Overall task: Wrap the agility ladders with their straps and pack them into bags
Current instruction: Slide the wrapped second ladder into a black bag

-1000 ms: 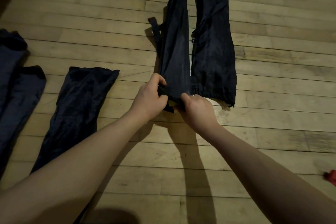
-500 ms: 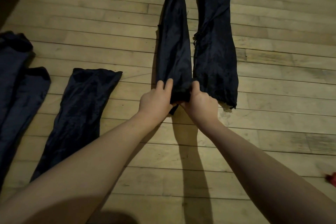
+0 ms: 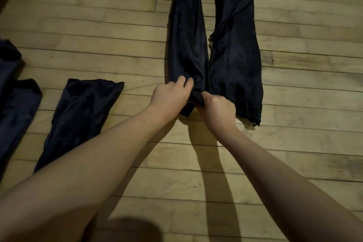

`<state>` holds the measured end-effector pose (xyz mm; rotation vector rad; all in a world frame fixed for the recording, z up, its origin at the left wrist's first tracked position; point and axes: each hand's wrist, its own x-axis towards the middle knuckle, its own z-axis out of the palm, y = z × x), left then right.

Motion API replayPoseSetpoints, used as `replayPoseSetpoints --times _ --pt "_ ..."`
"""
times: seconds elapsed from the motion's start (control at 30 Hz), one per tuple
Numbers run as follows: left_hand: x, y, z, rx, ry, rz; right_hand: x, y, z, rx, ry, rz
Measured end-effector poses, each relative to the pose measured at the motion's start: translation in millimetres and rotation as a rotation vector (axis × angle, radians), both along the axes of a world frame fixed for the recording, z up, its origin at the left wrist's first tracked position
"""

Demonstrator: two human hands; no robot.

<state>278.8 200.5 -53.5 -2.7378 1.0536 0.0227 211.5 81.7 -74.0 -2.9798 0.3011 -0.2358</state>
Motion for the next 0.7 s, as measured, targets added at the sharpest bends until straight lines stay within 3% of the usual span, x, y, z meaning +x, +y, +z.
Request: replayPoseSetpoints --times 0.27,0.53,0.7 --pt "16.1 -17.8 -3.8 0.115 -0.102 -0.188 -12.0 -27.4 -13.7 0.097 -0.119 0.018" --pt "42.8 -19.8 3.6 0.133 -0.032 0.033 -1.7 -13.4 -0.8 0.041 -0.055 -0.004" --pt "26.1 -9.3 12.5 0.034 0.058 0.019 -28.1 -17.4 -0.6 0.024 0.057 -0.034"
